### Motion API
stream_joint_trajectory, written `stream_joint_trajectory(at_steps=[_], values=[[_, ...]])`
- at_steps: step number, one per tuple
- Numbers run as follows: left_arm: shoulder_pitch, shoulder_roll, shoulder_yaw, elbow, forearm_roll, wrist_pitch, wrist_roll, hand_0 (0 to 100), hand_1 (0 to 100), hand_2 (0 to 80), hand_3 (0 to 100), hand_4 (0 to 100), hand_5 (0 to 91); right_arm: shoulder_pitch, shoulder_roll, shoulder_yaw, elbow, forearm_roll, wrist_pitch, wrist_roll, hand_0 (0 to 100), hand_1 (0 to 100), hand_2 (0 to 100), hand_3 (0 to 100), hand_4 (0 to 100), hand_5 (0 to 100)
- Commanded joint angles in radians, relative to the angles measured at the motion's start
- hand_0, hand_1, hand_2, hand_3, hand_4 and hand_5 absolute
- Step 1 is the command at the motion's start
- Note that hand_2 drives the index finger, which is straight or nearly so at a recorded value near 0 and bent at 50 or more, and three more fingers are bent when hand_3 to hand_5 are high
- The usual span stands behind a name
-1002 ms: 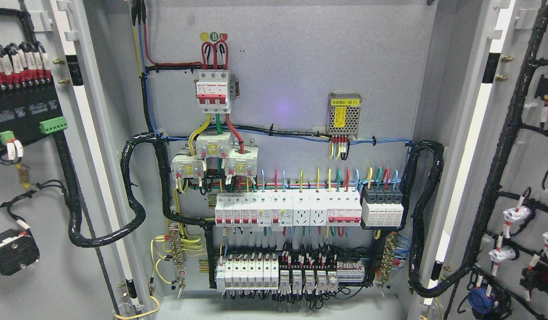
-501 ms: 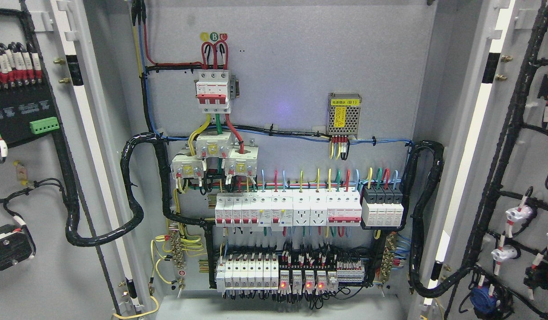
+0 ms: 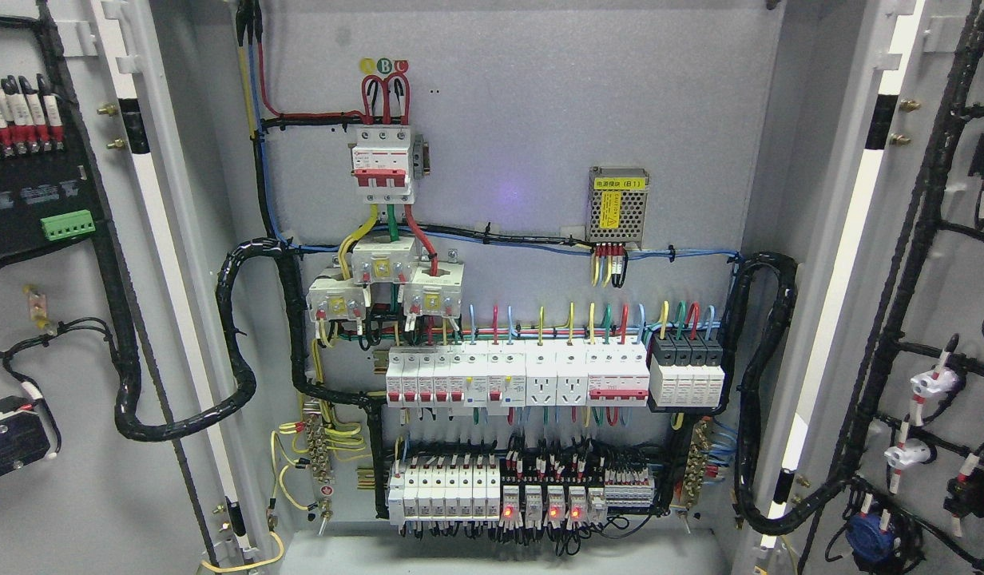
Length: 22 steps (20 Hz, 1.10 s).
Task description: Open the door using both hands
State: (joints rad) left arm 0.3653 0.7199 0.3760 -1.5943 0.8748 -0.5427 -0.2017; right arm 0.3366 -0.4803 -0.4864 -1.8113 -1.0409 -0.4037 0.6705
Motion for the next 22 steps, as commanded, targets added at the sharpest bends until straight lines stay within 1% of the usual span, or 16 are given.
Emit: stream_joint_trajectory(at_steps=[1,3,4,13,16,22], values=[[-0.037,0.041,-0.005,0.082,0.015,0.013,0.004,0,0,0.0,0,0,0.0,0.010,-0.001,-0.017,0.026,-0.027,0.000,0.014,0,0,0,0,0,0],[-0.057,0.044,-0.005,0.096,0.015,0.038,0.004,0,0,0.0,0,0,0.0,0.010,-0.004,-0.017,0.026,-0.054,0.000,0.049,0,0,0,0,0,0],[-0.063,0.044,-0.006,0.102,0.015,0.043,0.004,0,0,0.0,0,0,0.0,0.013,-0.006,-0.017,0.026,-0.065,0.000,0.058,0,0,0,0,0,0],[-0.095,0.047,-0.029,0.135,0.015,0.047,0.004,0,0,0.0,0,0,0.0,0.016,-0.009,-0.024,0.060,-0.084,0.000,0.060,0,0,0,0,0,0],[-0.112,0.050,-0.037,0.155,0.015,0.047,0.004,0,0,0.0,0,0,0.0,0.016,-0.024,-0.024,0.060,-0.084,0.000,0.061,0,0,0,0,0,0],[-0.144,0.064,-0.045,0.200,0.027,0.047,0.004,0,0,0.0,0,0,0.0,0.018,-0.023,-0.024,0.023,-0.084,0.000,0.061,0,0,0,0,0,0]])
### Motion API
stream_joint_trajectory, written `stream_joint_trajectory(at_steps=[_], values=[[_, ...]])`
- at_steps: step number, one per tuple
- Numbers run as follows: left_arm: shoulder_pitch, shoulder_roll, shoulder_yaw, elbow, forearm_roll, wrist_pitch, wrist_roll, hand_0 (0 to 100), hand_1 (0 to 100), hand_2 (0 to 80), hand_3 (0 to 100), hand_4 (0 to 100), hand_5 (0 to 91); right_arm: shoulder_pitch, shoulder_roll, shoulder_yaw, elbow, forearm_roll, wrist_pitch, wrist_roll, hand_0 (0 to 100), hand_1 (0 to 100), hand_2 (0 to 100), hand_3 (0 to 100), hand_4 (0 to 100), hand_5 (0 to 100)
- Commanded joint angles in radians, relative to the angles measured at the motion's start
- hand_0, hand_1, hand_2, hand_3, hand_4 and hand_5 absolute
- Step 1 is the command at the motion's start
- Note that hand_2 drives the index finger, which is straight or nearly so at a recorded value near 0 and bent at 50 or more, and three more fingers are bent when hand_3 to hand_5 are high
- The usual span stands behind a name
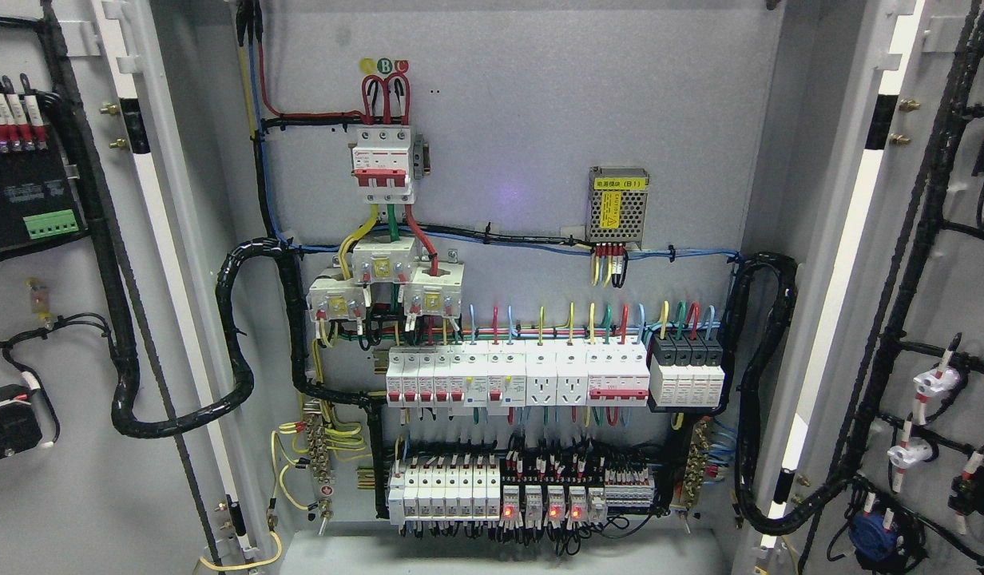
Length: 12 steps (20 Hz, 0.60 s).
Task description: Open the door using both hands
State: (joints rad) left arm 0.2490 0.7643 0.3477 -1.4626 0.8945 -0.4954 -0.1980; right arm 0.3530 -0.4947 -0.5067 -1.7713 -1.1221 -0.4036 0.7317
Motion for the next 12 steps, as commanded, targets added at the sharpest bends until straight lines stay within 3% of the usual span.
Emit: stream_joint_trajectory(at_steps=[1,12], values=[[-0.033,0.021,-0.024,0.076,0.009,0.000,0.000,0,0,0.0,0,0,0.0,0.006,-0.008,0.000,-0.028,-0.002,0.000,0.002,0,0,0,0,0,0],[-0.059,0.036,-0.041,0.103,0.023,0.000,0.000,0,0,0.0,0,0,0.0,0.055,-0.007,0.043,-0.114,-0.002,0.000,0.048,0,0,0,0,0,0]])
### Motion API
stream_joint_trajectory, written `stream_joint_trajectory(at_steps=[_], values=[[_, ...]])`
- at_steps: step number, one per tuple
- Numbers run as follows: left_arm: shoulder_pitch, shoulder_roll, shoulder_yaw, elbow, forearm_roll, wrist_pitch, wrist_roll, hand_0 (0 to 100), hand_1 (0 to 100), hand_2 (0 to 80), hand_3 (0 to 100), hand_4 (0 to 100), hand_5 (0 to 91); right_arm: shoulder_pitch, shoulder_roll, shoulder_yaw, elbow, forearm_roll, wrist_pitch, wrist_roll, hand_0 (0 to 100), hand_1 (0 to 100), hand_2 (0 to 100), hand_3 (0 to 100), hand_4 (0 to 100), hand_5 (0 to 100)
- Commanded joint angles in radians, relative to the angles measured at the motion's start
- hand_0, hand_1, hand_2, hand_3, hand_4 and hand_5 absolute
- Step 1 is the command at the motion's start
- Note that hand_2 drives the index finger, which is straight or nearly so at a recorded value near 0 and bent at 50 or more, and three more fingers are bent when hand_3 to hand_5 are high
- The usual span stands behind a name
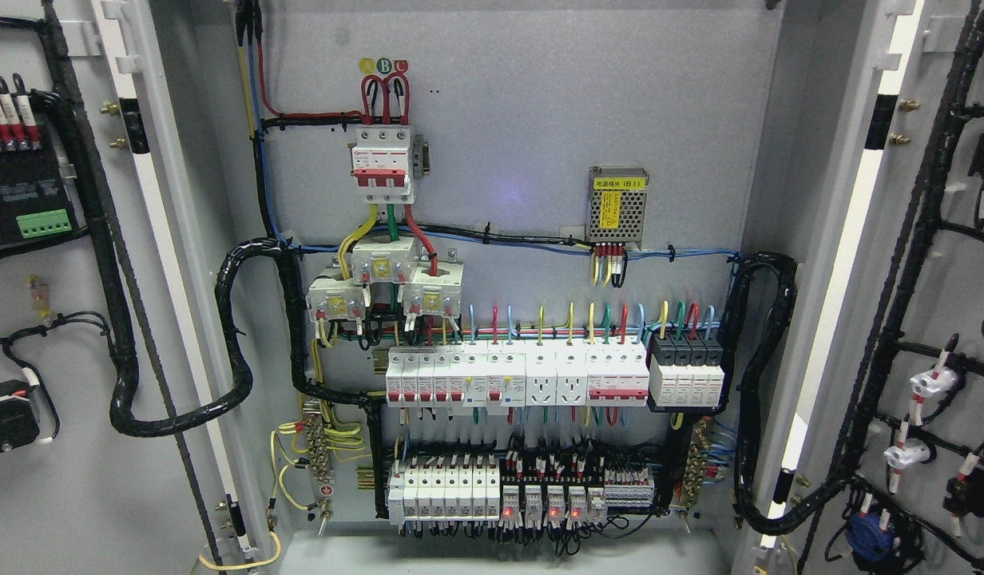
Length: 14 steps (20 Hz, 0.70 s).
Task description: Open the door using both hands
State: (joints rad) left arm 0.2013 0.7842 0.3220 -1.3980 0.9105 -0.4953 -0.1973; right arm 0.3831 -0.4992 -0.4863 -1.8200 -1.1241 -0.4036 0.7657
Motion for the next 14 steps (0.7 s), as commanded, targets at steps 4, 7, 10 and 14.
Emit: stream_joint_trajectory(at_steps=[4,7,10,14], values=[[-0.010,0.018,-0.024,0.034,0.007,0.000,-0.001,0,0,0.0,0,0,0.0,0.026,-0.002,0.041,-0.085,0.001,0.000,0.012,0,0,0,0,0,0],[-0.008,0.021,-0.040,0.025,0.013,-0.002,-0.001,0,0,0.0,0,0,0.0,0.026,0.001,0.064,-0.107,0.003,0.000,0.010,0,0,0,0,0,0],[-0.008,0.023,-0.043,0.024,0.013,-0.002,-0.001,0,0,0.0,0,0,0.0,0.026,0.001,0.075,-0.110,0.004,0.000,0.007,0,0,0,0,0,0],[-0.009,0.024,-0.043,0.014,0.015,-0.002,-0.001,0,0,0.0,0,0,0.0,0.026,0.001,0.100,-0.111,0.007,0.000,0.006,0,0,0,0,0,0]])
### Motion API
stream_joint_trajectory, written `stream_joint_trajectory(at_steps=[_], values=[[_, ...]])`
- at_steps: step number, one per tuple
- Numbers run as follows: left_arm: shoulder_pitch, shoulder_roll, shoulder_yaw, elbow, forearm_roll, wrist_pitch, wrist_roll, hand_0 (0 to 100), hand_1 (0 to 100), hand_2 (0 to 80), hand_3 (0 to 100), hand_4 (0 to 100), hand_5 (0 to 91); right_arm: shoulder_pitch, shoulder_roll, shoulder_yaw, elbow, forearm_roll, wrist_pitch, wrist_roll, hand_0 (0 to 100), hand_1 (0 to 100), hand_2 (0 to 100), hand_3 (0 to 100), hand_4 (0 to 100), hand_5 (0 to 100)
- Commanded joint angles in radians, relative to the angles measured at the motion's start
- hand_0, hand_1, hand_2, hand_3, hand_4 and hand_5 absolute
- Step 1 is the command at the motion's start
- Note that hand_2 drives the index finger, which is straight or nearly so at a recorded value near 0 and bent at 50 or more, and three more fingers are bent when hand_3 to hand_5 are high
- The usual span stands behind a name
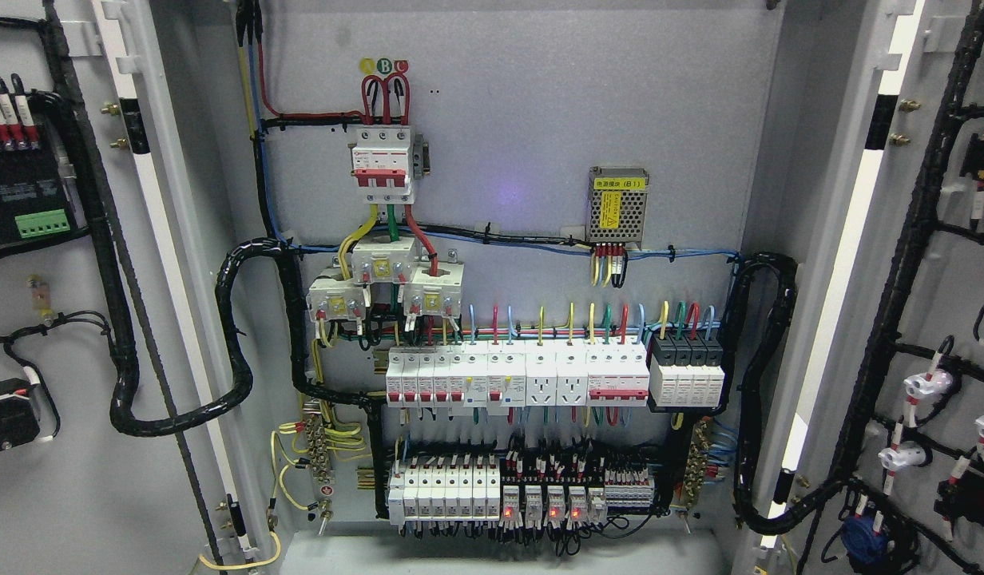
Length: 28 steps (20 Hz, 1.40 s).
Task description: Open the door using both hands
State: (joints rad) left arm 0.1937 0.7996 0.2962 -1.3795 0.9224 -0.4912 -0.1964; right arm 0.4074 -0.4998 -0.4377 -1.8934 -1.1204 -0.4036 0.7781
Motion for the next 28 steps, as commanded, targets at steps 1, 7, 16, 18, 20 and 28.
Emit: stream_joint_trajectory(at_steps=[1,7,16,18,20,28], values=[[-0.002,0.009,-0.017,-0.012,0.003,-0.006,-0.001,0,0,0.0,0,0,0.0,0.002,0.001,0.059,-0.038,0.005,0.000,-0.007,0,0,0,0,0,0],[0.003,0.013,-0.055,-0.053,0.004,-0.006,-0.003,0,0,0.0,0,0,0.0,0.004,0.006,0.109,-0.038,0.007,0.000,-0.007,0,0,0,0,0,0],[0.027,0.013,-0.089,-0.153,0.003,-0.006,-0.003,0,0,0.0,0,0,0.0,0.002,0.004,0.168,-0.050,0.010,0.000,-0.007,0,0,0,0,0,0],[0.035,0.012,-0.089,-0.179,0.003,-0.006,-0.003,0,0,0.0,0,0,0.0,0.002,0.012,0.188,-0.050,0.011,0.000,-0.008,0,0,0,0,0,0],[0.056,0.009,-0.088,-0.206,0.001,-0.006,-0.003,0,0,0.0,0,0,0.0,0.002,0.017,0.214,-0.049,0.014,0.000,-0.008,0,0,0,0,0,0],[0.212,-0.014,-0.084,-0.312,-0.001,-0.007,-0.003,0,0,0.0,0,0,0.0,0.001,0.076,0.376,-0.004,0.186,0.002,-0.040,0,0,0,0,0,0]])
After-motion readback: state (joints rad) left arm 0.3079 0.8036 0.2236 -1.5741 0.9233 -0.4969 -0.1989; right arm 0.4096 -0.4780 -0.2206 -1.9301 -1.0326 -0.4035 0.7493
